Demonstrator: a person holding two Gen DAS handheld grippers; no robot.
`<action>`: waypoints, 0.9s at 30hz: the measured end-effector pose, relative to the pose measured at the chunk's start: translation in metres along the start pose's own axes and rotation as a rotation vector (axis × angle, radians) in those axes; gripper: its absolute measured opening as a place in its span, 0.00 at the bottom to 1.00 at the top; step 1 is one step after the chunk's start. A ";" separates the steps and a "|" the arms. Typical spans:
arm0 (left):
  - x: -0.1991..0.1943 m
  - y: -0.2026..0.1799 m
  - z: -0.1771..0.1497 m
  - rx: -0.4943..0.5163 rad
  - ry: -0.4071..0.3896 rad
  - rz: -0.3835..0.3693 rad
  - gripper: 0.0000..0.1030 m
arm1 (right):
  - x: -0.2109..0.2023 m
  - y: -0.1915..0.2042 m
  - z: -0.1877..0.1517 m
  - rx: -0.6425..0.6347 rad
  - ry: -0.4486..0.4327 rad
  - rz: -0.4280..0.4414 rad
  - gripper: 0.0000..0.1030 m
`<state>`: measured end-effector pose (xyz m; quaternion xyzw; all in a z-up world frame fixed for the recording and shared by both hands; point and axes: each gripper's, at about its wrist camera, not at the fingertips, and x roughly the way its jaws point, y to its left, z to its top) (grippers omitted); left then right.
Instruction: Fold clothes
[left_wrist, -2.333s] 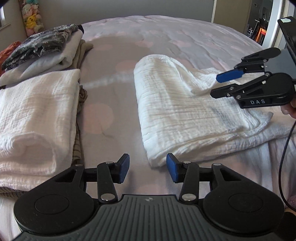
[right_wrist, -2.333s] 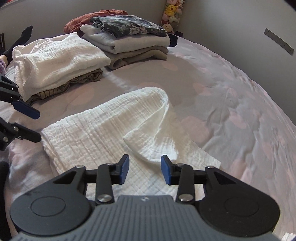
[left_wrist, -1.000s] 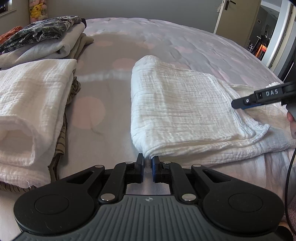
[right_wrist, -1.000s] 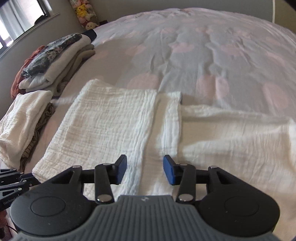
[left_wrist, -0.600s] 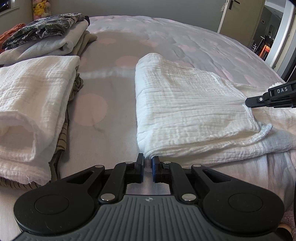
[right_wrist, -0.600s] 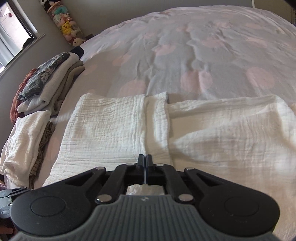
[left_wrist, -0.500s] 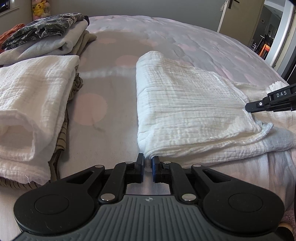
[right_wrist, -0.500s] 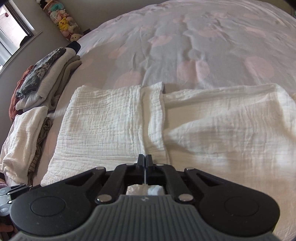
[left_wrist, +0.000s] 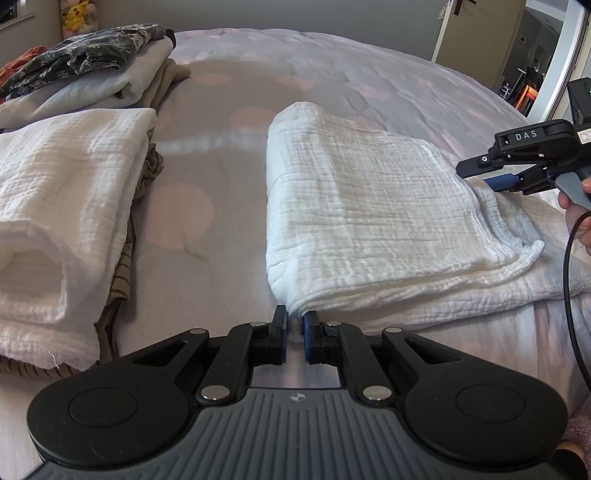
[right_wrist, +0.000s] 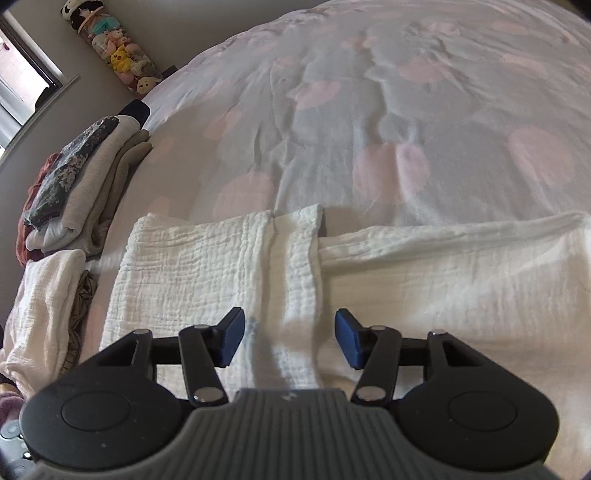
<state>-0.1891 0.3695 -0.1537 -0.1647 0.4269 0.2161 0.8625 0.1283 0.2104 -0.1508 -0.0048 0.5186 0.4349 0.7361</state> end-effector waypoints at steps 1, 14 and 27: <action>0.000 0.000 0.000 0.001 0.001 0.000 0.06 | 0.003 0.003 0.000 0.003 0.007 0.025 0.56; -0.017 -0.011 0.003 0.043 -0.035 -0.005 0.09 | -0.019 0.048 0.004 -0.129 -0.060 0.007 0.11; -0.045 -0.034 0.009 0.084 -0.107 -0.043 0.35 | -0.150 0.057 0.035 -0.212 -0.182 -0.105 0.11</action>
